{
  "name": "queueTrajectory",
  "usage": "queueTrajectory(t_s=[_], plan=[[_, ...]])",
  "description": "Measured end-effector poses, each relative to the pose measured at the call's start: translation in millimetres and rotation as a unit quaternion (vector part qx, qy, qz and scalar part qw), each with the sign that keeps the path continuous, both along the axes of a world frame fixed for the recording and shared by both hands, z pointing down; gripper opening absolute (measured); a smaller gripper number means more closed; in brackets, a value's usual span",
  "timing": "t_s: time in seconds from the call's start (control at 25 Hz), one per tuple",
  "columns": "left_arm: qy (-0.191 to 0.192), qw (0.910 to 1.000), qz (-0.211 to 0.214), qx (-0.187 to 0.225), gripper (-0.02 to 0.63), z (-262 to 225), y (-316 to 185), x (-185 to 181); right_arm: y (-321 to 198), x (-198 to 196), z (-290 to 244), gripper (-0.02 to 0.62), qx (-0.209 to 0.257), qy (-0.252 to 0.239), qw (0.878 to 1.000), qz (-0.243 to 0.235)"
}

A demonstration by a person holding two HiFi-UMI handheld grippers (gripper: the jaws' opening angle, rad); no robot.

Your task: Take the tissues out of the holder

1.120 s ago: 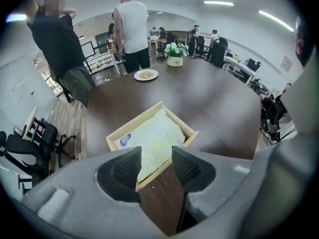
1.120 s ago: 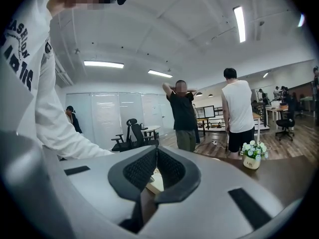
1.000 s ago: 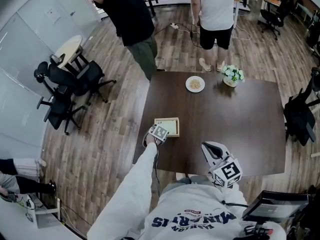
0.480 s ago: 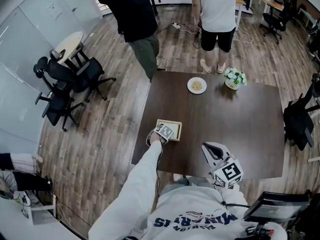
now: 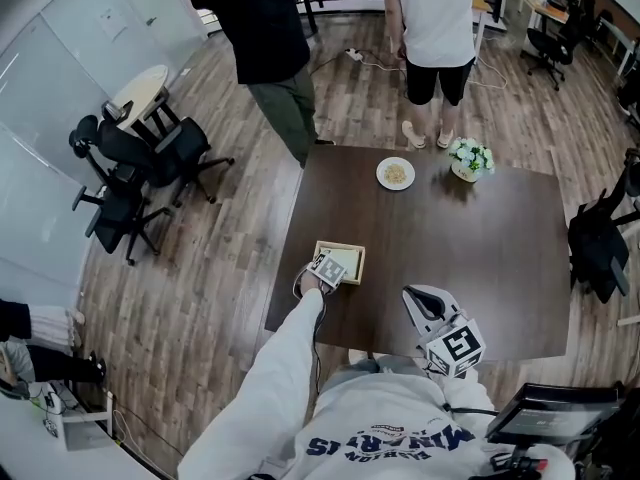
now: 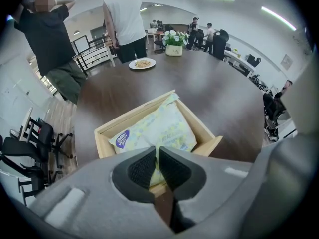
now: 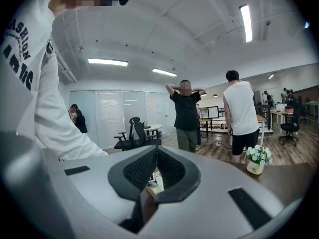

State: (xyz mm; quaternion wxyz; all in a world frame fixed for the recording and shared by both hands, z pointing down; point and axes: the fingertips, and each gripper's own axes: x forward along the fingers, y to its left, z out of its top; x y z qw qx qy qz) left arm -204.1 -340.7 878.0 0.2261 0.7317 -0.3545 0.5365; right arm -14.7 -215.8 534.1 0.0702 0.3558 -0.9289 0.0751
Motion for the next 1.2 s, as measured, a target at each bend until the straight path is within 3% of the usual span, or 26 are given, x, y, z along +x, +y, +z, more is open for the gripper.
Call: queueTrajectory(t_s=[0.52, 0.92, 1.2], plan=[[0.041, 0.9919, -0.032, 0.116, 0.014, -52, -5, -2, -5, -1, -5, 0.009, 0.003, -0.005, 1.000, 0.000], [0.080, 0.9657, -0.039, 0.244, 0.012, -175, 34, 17, -6, -9, -11, 0.009, 0.019, -0.014, 1.000, -0.015], [0.087, 0.9509, -0.055, 0.292, 0.012, -264, 94, 16, -10, -13, -18, 0.009, 0.019, -0.020, 1.000, -0.013]])
